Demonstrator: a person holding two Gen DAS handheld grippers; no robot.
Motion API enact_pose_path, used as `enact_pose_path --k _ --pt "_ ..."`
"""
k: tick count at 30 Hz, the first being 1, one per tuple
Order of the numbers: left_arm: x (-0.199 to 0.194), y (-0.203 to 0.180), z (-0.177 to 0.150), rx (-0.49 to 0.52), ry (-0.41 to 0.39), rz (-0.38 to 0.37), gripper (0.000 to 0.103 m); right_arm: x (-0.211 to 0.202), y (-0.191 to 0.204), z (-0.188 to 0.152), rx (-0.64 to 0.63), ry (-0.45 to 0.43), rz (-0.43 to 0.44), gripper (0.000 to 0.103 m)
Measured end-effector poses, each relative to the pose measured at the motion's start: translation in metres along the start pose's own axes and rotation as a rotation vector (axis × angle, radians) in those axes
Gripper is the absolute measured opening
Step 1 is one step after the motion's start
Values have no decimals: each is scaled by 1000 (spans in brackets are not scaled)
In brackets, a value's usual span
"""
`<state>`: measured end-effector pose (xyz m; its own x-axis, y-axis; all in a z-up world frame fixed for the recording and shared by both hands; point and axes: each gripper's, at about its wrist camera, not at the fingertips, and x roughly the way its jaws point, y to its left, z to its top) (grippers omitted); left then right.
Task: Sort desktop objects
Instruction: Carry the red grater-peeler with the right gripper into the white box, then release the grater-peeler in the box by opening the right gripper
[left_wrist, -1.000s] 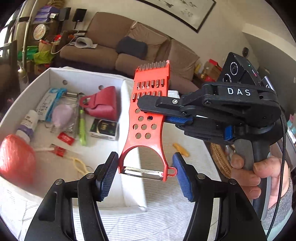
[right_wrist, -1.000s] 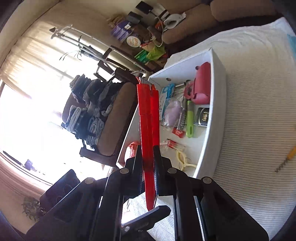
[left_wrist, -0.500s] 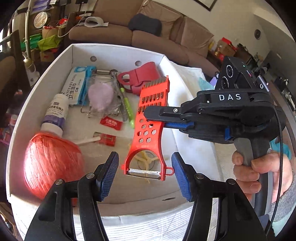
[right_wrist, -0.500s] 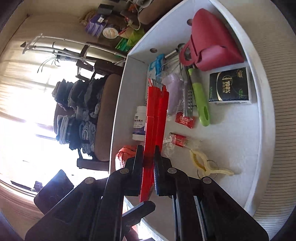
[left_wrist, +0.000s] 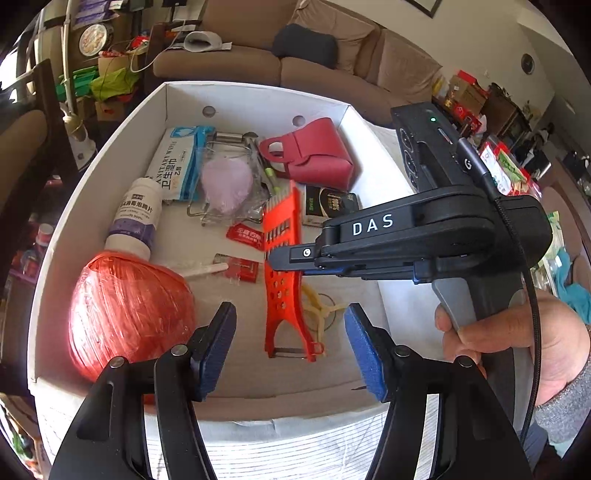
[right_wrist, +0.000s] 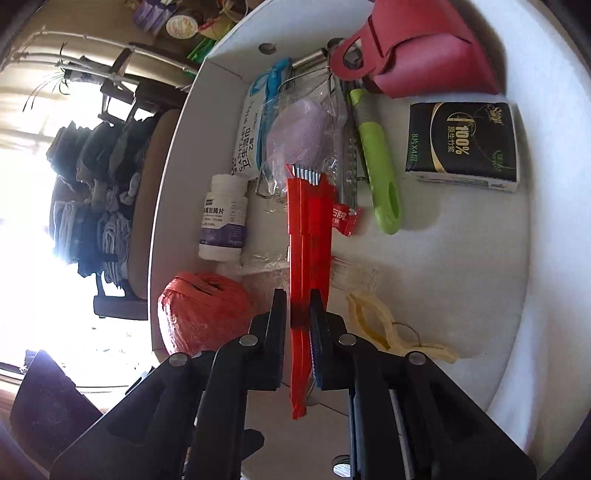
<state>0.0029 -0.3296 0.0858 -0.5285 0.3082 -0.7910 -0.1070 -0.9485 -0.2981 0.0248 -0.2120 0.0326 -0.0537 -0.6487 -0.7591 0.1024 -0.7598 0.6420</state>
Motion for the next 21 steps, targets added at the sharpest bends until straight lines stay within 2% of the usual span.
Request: enact_pose_path --k 2,7,10,17,21 --pt "0 2 0 -7 4 2 66 7 3 2 -23 30 -57 14" --pt "4 1 2 -10 9 21 71 1 12 3 -123 46 -288 15" --pt "7 -2 4 -14 14 23 74 -7 14 0 -166 51 -363 26" --pt "14 -7 8 -12 27 53 82 -27 23 -8 -224 26 -357 28" --pt "10 -9 10 -12 22 66 94 -43 39 -13 -274 -10 -361 33"
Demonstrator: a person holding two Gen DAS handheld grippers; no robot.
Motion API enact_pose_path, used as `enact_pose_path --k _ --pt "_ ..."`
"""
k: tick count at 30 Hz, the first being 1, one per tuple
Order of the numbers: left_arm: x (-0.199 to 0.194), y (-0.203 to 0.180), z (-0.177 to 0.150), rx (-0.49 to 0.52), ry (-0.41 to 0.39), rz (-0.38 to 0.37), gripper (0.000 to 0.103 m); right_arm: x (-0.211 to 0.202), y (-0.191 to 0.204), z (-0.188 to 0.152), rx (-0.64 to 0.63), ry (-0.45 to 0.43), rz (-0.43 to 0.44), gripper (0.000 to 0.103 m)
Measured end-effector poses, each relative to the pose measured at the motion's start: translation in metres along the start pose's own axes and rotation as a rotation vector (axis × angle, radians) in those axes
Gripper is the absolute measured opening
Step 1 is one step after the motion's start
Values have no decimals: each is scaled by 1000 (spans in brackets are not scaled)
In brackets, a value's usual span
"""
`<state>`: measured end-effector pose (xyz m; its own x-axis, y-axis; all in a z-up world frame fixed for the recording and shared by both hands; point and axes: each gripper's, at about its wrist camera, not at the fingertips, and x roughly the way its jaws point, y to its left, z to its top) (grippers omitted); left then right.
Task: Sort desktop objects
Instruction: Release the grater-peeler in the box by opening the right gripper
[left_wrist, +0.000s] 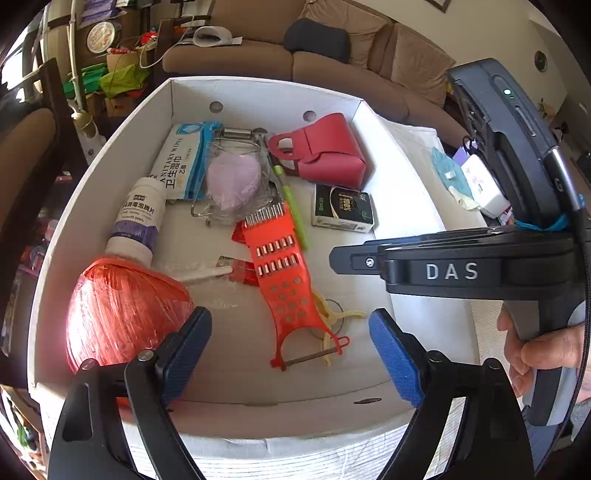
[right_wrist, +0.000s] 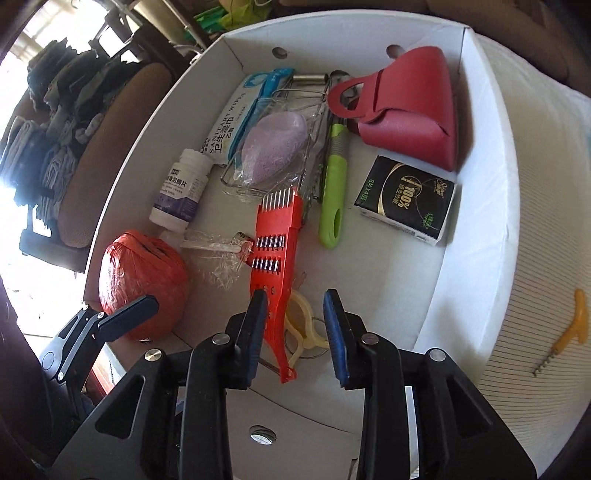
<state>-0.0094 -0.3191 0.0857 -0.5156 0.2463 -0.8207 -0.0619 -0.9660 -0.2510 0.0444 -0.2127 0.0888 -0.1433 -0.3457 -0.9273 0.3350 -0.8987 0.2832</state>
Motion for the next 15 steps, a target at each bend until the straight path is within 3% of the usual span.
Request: enact_pose_path --k 3,5,7,11,15 --pt "-5 -1 -1 -12 -4 2 95 -18 4 -5 -42 -39 -34 34" --pt "-8 -4 -3 -21 -5 3 103 -28 4 -10 -55 -60 -43 34" --pt "-13 -8 -4 -23 -18 2 103 -39 4 -16 -60 -84 -51 39" --pt "-22 -20 -5 -13 -30 37 103 -58 1 -32 -81 -129 -78 60" --pt "-31 -33 -9 -2 -42 51 103 -74 -3 -48 -104 -154 -112 61"
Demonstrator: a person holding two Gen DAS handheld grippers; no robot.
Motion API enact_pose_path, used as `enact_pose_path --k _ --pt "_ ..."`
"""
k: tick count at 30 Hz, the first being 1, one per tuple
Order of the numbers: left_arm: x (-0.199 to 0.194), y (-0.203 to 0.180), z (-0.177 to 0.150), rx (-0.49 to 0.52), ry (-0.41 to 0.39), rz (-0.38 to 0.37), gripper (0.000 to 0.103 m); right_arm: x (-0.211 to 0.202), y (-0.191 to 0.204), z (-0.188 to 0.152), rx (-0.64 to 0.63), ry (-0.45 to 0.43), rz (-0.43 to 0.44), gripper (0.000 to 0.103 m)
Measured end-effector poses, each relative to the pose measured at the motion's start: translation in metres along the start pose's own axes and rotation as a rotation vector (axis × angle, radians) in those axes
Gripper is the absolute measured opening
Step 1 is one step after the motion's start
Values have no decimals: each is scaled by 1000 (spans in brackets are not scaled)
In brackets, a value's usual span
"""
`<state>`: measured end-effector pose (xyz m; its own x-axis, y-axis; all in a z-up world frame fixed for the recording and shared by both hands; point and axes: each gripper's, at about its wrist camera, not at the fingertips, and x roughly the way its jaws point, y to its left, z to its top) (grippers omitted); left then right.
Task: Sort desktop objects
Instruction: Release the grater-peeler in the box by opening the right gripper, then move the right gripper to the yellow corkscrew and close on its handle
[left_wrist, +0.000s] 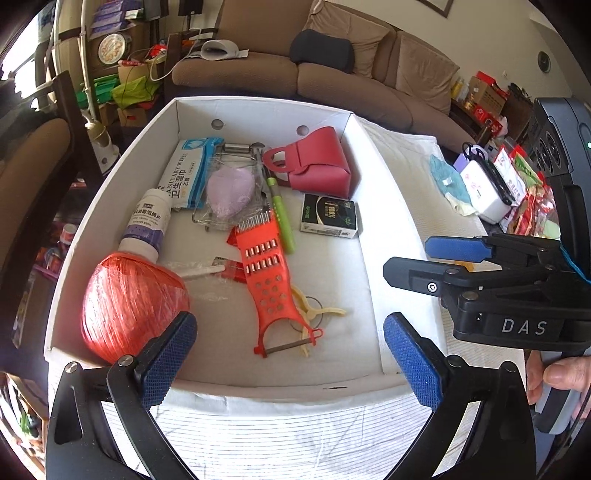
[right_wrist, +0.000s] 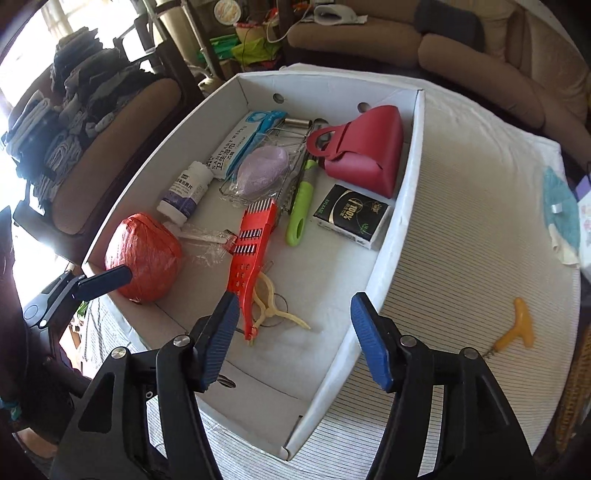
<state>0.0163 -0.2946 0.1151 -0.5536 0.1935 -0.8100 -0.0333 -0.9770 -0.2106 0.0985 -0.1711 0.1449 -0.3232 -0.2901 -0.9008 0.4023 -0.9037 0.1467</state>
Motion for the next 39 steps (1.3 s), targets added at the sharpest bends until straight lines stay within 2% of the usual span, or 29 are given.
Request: enact_pose_path --k 1,3,9,17,22,26,29,32,37,39 --pt "-2 -3 -1 4 -1 0 103 -5 -2 -3 -1 -9 -4 63" --pt "-6 -10 -3 13 -5 -2 103 -14 -7 -9 3 -27 -12 76" --pt "-12 -44 -11 66 -5 -12 103 -32 -31 -26 27 -48 -35 103" --pt "-9 -105 -18 146 6 -26 103 -53 -83 -55 86 -78 -34 103" --pt "0 -149 -20 201 -10 -56 103 -70 -137 -84 140 -108 -9 103" --pt "15 -182 -26 235 -9 -88 103 -87 -182 -111 177 -161 -46 103" --pt "29 -204 -31 260 -18 -106 103 -93 -213 -132 203 -214 -38 103" --pt "48 -226 -37 301 -6 -129 103 -89 -240 -150 235 -250 1 103" --pt "86 -249 -51 357 16 -144 103 -63 -267 -162 208 -238 3 102" --pt "101 -254 -54 360 28 -154 103 -51 -275 -162 184 -223 3 92"
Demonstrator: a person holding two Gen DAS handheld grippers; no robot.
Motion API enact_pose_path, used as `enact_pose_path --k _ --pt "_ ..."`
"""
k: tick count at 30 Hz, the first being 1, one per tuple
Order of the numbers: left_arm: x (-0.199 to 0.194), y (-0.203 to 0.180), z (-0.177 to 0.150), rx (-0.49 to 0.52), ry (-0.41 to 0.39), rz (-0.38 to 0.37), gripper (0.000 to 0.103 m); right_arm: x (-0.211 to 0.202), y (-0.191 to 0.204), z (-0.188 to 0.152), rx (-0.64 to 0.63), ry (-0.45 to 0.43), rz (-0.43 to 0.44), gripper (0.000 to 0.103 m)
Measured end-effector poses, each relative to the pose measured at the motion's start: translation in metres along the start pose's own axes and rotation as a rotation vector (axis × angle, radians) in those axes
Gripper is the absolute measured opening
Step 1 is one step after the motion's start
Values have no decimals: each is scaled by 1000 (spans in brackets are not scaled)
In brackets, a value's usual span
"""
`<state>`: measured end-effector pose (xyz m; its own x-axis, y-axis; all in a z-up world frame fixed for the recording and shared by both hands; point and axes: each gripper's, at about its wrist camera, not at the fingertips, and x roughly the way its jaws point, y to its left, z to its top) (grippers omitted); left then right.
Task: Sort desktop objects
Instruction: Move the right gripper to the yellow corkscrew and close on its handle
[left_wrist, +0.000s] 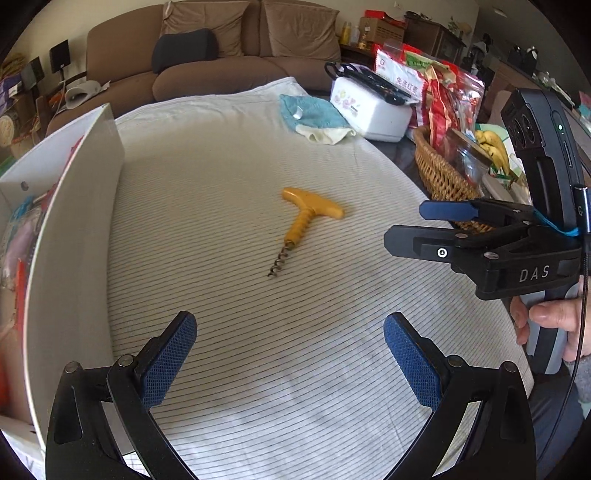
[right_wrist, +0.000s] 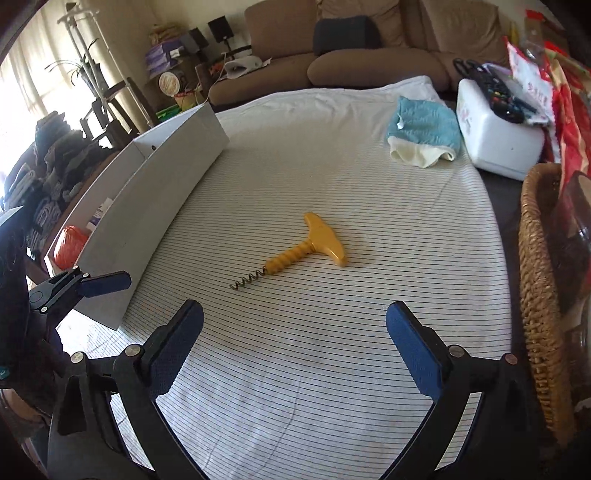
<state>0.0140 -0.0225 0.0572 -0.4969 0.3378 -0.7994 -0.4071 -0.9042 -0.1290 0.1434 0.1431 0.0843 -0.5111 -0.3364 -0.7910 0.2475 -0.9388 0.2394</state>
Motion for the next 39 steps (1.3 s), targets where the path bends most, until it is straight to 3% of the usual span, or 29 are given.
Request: enact_pose_path --k 1,3,11,16,20,24,32,33,34,36,39 --pt "7 -1 0 1 6 -1 103 6 -4 -1 -8 9 1 87" --pt "19 -1 1 2 11 7 103 18 -13 -1 -19 31 -10 55" --pt "53 21 11 -47 -8 -15 100 54 -28 12 -103 22 -15 53" --pt "68 31 15 -94 -17 -37 85 74 -32 23 -141 21 -16 50" --pt "73 35 18 -130 -37 -55 78 87 -33 24 -165 15 -12 40" --pt "72 35 18 -146 -46 -74 75 90 -24 21 -205 14 -15 18" --pt "75 27 29 -45 -17 -55 74 82 2 12 -274 34 -13 16" --pt "77 24 32 -14 -2 -45 64 80 4 12 -279 36 -6 16" --pt "81 21 34 16 18 -40 45 79 6 12 -283 38 1 16" --pt "87 14 38 76 52 -15 25 76 7 11 -285 41 7 15" --pt "90 6 43 137 96 1 20 73 2 12 -264 38 33 15"
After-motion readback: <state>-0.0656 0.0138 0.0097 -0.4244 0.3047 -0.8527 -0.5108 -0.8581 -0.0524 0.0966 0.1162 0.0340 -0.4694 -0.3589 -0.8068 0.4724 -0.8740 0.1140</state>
